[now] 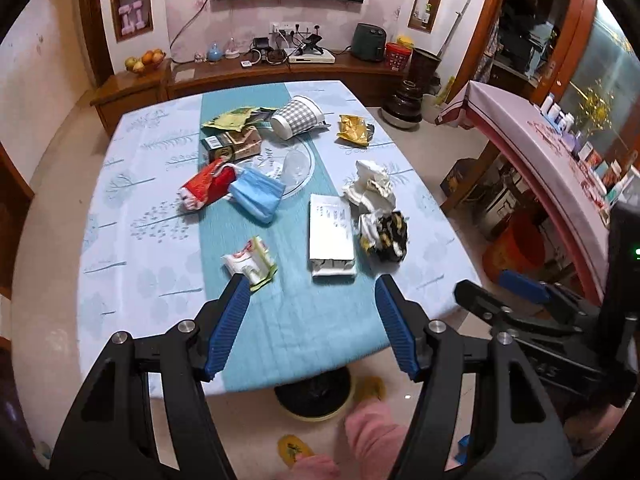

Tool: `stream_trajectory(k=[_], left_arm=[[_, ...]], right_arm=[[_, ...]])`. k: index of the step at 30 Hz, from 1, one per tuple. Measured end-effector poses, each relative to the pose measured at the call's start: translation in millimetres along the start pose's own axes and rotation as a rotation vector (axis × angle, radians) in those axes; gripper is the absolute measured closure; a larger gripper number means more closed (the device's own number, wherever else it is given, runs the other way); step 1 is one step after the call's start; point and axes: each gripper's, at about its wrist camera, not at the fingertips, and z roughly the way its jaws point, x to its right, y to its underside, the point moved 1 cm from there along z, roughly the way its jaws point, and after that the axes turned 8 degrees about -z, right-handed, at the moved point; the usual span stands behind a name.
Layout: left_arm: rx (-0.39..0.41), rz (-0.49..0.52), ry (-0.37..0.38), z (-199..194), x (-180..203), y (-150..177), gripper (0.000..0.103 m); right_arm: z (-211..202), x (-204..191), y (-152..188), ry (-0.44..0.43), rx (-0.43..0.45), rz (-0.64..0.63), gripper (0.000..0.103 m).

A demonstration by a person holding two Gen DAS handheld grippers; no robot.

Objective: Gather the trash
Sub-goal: 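Grasp the silver box with the left tool while the right tool grasps the black-gold wrapper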

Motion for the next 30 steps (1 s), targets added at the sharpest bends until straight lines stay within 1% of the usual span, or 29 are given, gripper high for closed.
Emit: stream_trajectory(k=[2, 4, 6, 9, 11, 12, 13, 15, 16, 18, 19, 20, 24, 26, 30], left_arm=[[-0.004, 0.0, 0.004, 16, 5, -7, 0.041], [-0.006, 0.003, -0.021, 35, 13, -13, 0.041], [-0.026, -0.011, -0.032, 57, 20, -18, 0.041], [-0.074, -0.051, -0.038, 93, 26, -26, 0.041], [-0.091, -0.076, -0.043, 116, 29, -31, 0.041], [-0.099, -0.095, -0.057, 129, 30, -34, 0.041], [-0.106, -0.107, -0.074, 141, 30, -37, 0.041], [-0.124, -0.127, -0.107, 160, 30, -41, 0.041], [-0.145, -0.143, -0.122, 172, 28, -42, 0.041], [-0.175, -0.169, -0.135, 188, 26, -44, 0.041], [-0.198, -0.186, -0.14, 198, 24, -44, 0.041], [-0.214, -0.197, -0.142, 206, 23, -43, 0.041], [-0.276, -0.226, -0.131, 230, 22, -41, 0.041], [-0.302, -0.234, -0.125, 240, 23, -40, 0.041], [-0.347, -0.236, -0.121, 257, 26, -39, 0.041]], right_arm=[[24, 12, -13, -0.019, -0.028, -0.009, 0.025], [51, 24, -26, -0.041, -0.064, -0.023, 0.025], [80, 33, -38, -0.068, -0.102, -0.045, 0.027], [121, 40, -50, -0.11, -0.165, -0.087, 0.033], [147, 43, -54, -0.141, -0.212, -0.124, 0.042], [156, 44, -56, -0.168, -0.225, -0.135, 0.042], [164, 46, -58, -0.214, -0.228, -0.144, 0.043], [170, 46, -62, -0.253, -0.225, -0.178, 0.049], [171, 46, -63, -0.277, -0.22, -0.2, 0.06], [170, 47, -68, -0.307, -0.222, -0.237, 0.064], [169, 49, -69, -0.323, -0.226, -0.244, 0.072], [167, 51, -71, -0.339, -0.23, -0.25, 0.072], [163, 63, -76, -0.352, -0.248, -0.288, 0.072], [158, 61, -75, -0.357, -0.251, -0.294, 0.073], [153, 72, -76, -0.377, -0.262, -0.282, 0.073]])
